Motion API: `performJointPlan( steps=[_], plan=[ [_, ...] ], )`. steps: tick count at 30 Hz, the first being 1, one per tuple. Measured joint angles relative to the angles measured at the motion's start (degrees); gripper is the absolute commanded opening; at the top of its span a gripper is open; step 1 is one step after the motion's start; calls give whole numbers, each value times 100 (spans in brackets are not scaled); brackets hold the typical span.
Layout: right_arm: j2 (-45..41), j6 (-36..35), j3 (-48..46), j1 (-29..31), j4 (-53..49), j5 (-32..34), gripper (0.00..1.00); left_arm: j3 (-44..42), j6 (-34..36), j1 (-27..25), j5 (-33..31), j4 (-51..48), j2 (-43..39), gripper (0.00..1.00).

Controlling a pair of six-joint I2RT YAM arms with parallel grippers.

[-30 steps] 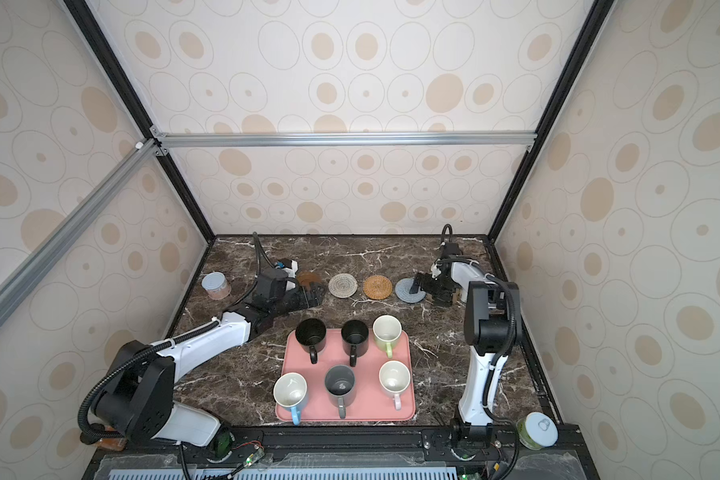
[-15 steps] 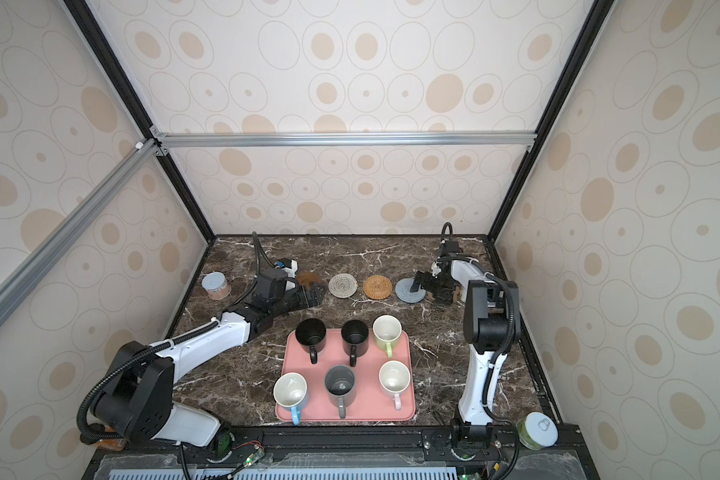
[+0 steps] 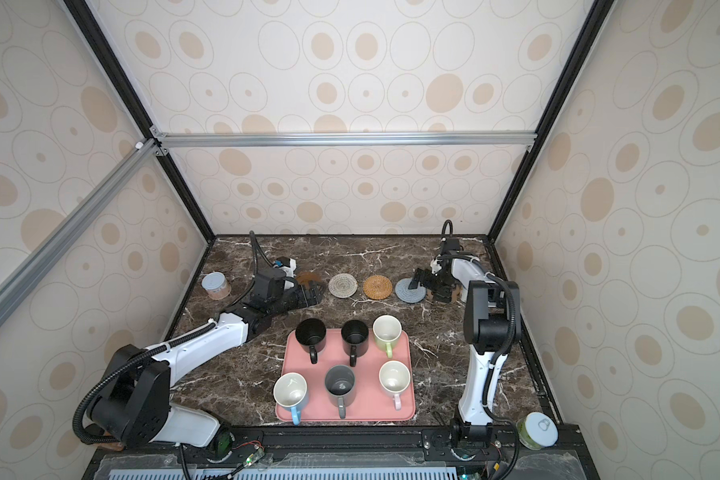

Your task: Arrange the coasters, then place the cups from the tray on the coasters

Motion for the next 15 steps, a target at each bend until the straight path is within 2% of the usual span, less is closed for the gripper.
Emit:
performJointPlan(
  steps=[9, 15],
  plan=[
    [-1357, -4, -4, 46, -229, 129, 100, 0, 70, 2, -109, -35, -107, 100],
    [-2186, -9, -273, 304, -444, 319, 100, -9, 205, 109, -201, -140, -313, 100]
  ],
)
